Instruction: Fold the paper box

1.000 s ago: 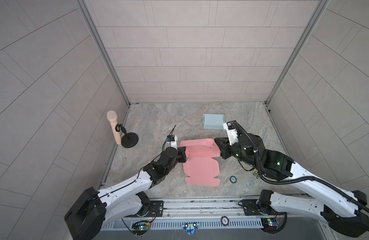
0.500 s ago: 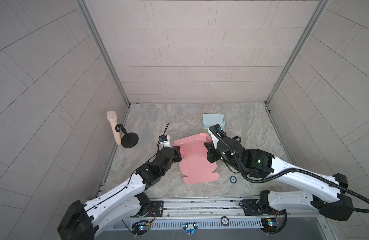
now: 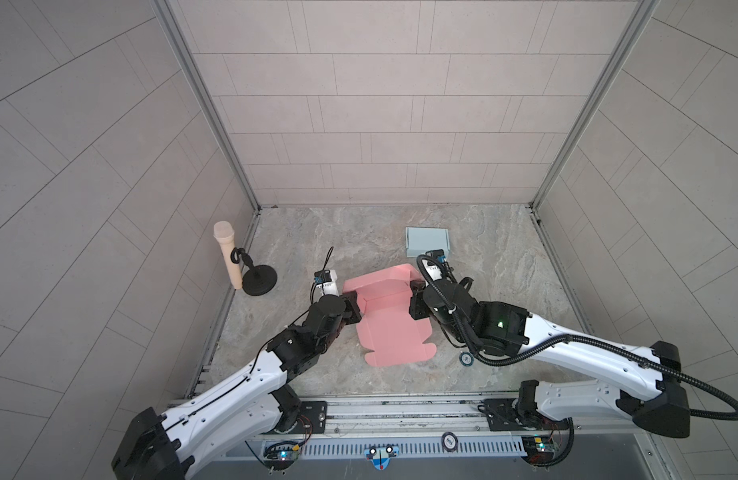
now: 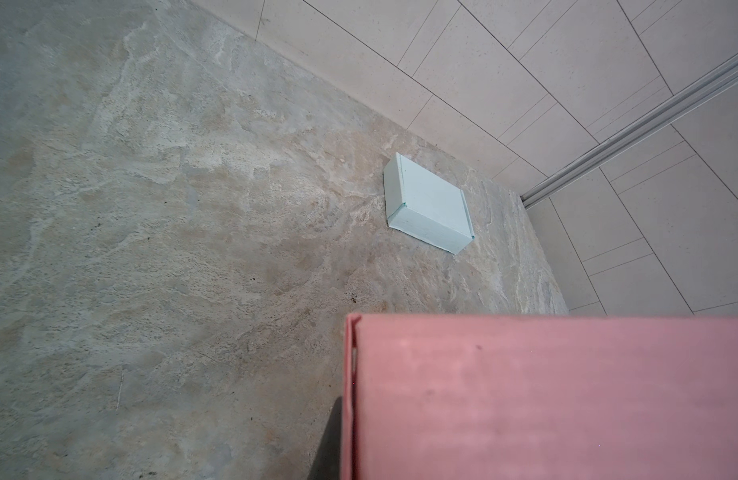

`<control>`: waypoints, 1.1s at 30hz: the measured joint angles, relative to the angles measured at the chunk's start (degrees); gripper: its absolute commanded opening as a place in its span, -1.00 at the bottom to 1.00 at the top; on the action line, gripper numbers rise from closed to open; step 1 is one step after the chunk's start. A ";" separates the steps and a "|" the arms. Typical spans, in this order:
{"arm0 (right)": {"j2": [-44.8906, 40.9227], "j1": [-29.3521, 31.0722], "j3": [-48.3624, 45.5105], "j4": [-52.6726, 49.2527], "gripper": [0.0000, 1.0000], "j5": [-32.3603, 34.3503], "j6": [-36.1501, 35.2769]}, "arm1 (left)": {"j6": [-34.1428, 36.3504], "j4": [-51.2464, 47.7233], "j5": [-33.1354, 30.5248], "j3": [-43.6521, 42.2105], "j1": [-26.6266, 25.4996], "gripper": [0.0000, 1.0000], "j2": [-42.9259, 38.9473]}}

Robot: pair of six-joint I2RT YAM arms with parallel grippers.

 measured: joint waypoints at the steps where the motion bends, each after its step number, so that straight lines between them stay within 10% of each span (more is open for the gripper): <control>1: -0.35 0.00 -0.11 0.37 -1.00 0.13 0.07 | 0.00 -0.11 -0.02 -0.02 0.00 -0.87 -0.15; 25: 3.72 -0.02 0.00 1.66 -1.00 -4.96 -1.07 | 1.25 -2.82 4.11 0.52 0.66 -0.87 -1.51; 33: -9.20 0.96 -2.99 4.48 -0.31 -5.55 -8.09 | 0.20 -3.43 9.51 2.47 3.10 -0.87 -5.14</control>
